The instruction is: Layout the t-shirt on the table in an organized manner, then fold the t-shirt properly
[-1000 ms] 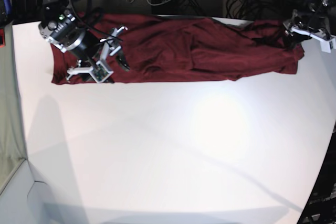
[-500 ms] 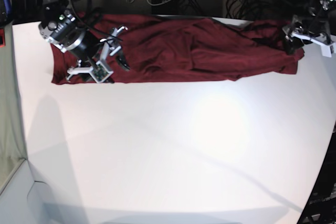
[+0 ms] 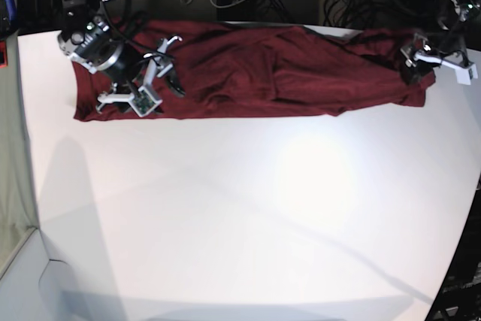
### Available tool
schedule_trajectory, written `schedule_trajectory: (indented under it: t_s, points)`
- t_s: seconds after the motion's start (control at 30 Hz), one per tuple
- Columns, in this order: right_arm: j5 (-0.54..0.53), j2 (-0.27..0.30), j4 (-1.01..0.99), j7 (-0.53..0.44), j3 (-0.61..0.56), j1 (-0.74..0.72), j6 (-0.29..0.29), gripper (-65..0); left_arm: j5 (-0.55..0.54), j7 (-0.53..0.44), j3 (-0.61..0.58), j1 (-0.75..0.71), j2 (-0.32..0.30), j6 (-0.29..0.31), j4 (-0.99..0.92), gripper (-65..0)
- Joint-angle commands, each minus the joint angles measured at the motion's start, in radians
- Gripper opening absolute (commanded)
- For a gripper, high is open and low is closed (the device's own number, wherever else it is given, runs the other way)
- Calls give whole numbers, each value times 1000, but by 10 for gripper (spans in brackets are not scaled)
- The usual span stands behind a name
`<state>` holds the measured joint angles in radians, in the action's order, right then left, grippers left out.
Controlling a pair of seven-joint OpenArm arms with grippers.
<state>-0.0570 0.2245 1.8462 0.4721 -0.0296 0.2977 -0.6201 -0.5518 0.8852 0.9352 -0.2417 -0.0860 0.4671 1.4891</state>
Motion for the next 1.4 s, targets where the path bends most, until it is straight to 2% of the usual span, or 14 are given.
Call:
schedule_trajectory:
  t_s: [0.0,0.17,0.43,0.5,0.63,0.7,0.83,0.9,0.97,1.07,1.37]
  points:
    - [-13,8,16,-23,1,-16,-1,-332,29,12,0,11,-7,-3,2,-147]
    - [-11,11,16,-23,3,-19,-1,-332,135,12,-2,38,9,8,-17,-148]
    - [-10,11,14,-22,3,-39,-1,-332,149,10,-43,35,-4,8,-74,-165]
    - [-10,9,14,-22,3,-42,-1,-332,149,10,-78,32,-19,8,-89,-230]
    - [-8,9,14,-22,3,-45,-1,-332,149,10,-107,32,-22,8,-107,-406]
    - [-8,11,14,-22,3,-45,-1,-332,149,10,-115,32,-22,8,-107,-440]
    - [-8,13,14,-22,4,-47,-1,-332,149,10,-115,32,-22,8,-107,-462]
    - [-8,11,14,-22,4,-47,-1,-332,149,10,-110,32,-24,8,-100,-540]
    - [-8,11,14,-22,4,-47,-1,-332,149,9,-107,37,-25,6,-97,-650]
    - [-8,11,14,-22,4,-47,-1,-332,148,9,-107,48,-47,0,-97,-635]
    - [-8,11,14,-22,6,-47,-1,-332,151,9,-114,175,-77,-3,-104,-648]
